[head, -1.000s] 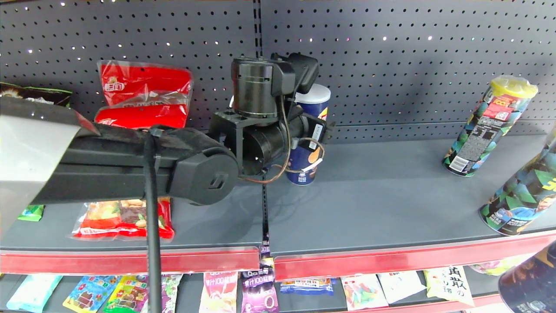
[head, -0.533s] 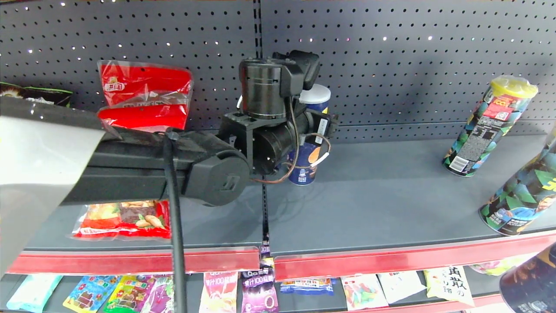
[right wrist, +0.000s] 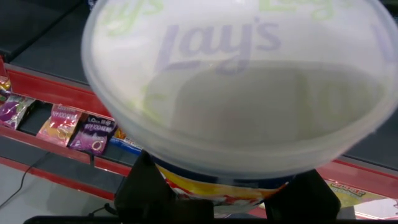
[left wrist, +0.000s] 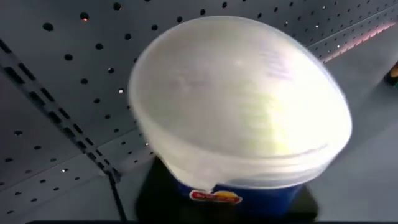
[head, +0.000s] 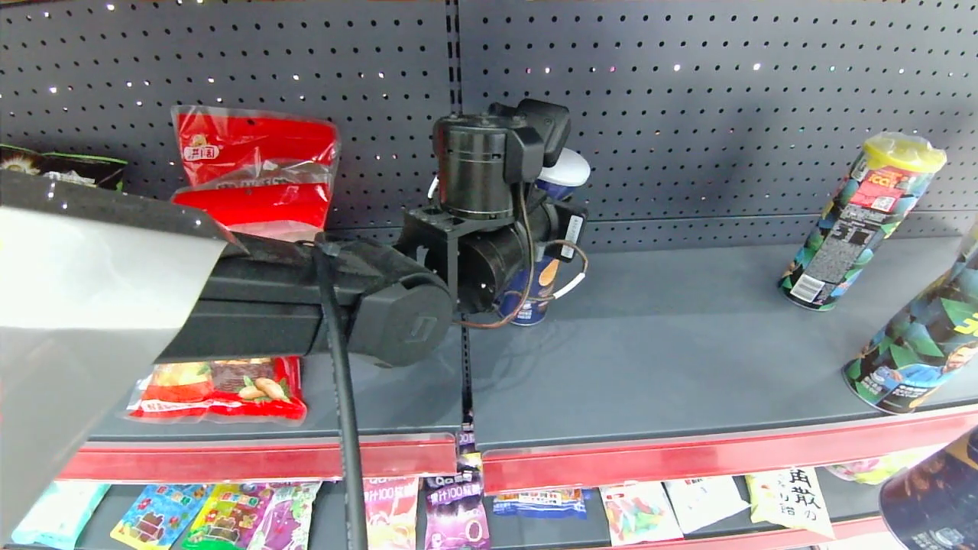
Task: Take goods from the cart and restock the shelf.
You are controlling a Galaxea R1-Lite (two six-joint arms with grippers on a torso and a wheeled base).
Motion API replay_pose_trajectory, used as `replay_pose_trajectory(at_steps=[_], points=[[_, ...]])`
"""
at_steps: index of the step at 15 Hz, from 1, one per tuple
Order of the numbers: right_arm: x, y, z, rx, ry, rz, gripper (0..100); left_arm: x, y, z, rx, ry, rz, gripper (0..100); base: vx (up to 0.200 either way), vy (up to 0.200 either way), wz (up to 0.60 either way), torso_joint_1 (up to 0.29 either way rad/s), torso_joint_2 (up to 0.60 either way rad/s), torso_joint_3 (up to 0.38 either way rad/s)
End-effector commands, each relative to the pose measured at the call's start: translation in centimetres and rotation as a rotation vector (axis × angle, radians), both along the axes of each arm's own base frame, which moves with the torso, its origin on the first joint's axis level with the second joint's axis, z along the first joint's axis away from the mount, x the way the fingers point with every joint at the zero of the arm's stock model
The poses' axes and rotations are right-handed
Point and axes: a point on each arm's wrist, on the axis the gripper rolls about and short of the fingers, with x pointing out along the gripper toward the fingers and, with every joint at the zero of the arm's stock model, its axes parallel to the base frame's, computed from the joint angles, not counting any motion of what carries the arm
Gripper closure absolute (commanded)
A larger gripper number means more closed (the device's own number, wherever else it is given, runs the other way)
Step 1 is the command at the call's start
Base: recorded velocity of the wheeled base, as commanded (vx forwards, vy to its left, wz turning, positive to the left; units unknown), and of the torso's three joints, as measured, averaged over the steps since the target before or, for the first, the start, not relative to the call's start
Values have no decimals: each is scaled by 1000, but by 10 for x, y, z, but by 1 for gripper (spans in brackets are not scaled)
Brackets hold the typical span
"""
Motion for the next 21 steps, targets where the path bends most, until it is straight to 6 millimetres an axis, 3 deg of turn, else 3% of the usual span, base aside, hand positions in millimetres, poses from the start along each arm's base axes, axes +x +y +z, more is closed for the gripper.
replay_pose_trajectory(at_steps=[1,4,5,7,10,15,21], points=[[0,0,0,0,0,0,100,-1,1,2,-5,-3,-16,100,0,0,0,0,0,0],[0,0,0,0,-1,-9,100,-7,6,14,-32,-10,-101,100,0,0,0,0,0,0],[0,0,0,0,-1,-9,100,-15,17,26,-60,-3,-191,100,0,0,0,0,0,0],[0,0,0,-2,-1,-9,100,-25,41,32,-50,16,-315,100,0,0,0,0,0,0],[0,0,-1,-2,0,-9,100,-44,61,36,-37,29,-487,100,0,0,0,0,0,0],[0,0,0,0,-1,-11,100,-56,66,25,38,4,-730,100,0,0,0,0,0,0],[-1,0,1,0,-5,-11,100,-54,75,8,70,30,-851,100,0,0,0,0,0,0]])
